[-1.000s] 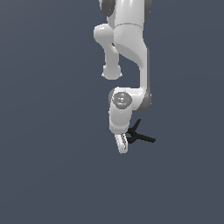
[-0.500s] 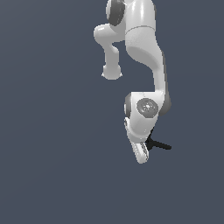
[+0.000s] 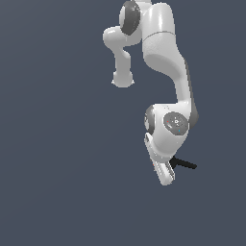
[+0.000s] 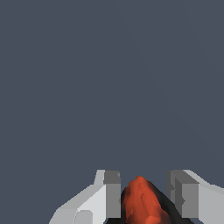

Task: Pick up the object and move it to a goal position.

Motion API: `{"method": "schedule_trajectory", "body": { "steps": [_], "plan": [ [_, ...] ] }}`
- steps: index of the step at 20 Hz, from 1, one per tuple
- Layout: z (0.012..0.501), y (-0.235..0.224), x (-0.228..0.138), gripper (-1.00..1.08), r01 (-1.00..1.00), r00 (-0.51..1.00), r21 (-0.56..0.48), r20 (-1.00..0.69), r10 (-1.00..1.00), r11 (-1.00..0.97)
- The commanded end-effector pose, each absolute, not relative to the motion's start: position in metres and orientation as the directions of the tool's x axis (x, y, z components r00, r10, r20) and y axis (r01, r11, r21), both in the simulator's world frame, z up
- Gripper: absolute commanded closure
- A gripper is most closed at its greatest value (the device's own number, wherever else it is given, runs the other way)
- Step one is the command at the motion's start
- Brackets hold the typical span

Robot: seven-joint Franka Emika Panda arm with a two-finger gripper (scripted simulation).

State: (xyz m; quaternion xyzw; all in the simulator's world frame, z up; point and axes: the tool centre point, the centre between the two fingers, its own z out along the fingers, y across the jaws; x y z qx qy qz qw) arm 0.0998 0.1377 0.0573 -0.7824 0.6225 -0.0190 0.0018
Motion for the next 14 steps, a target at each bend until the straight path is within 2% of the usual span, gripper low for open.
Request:
{"method": "schedule_trajectory", "body": {
  "steps": [1,14],
  "plan": [
    [0.060,0.141,0.104,1.08,-0.974,0.223,-0.030,0.027,-0.974,-0.224],
    [0.072,0.142,0.112,1.08,-0.974,0.225,-0.026,0.027,-0.974,-0.225]
  ]
}}
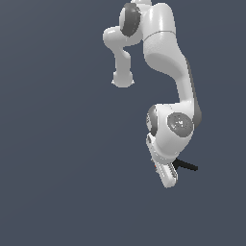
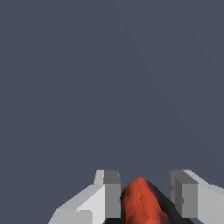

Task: Pick up the object and move it to a goal position.

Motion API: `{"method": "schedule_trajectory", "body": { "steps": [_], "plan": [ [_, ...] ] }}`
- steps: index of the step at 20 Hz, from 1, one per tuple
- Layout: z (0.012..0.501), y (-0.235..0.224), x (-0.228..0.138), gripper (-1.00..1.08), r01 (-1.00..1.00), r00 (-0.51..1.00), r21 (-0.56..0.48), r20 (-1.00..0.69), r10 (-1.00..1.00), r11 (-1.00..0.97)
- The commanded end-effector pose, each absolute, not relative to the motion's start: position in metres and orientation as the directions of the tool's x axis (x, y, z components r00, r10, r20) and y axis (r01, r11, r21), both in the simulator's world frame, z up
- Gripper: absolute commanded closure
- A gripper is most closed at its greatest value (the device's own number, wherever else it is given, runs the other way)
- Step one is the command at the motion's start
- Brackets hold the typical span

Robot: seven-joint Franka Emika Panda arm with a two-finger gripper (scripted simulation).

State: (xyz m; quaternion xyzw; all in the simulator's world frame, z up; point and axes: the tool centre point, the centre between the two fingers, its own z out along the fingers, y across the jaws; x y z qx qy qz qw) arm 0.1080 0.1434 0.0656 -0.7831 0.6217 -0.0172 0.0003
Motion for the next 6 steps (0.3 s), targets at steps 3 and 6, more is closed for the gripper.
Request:
{"method": "schedule_trajectory", "body": {
  "steps": [3,6],
  "plan": [
    [0.0783,0.1422,0.1156,1.08,-0.974,0.225,-0.026,0.028,-0.974,-0.225],
    [0.0804,0.1421,0.1168,1.08,-0.974,0.225,-0.026,0.028,-0.974,-0.225]
  ]
}}
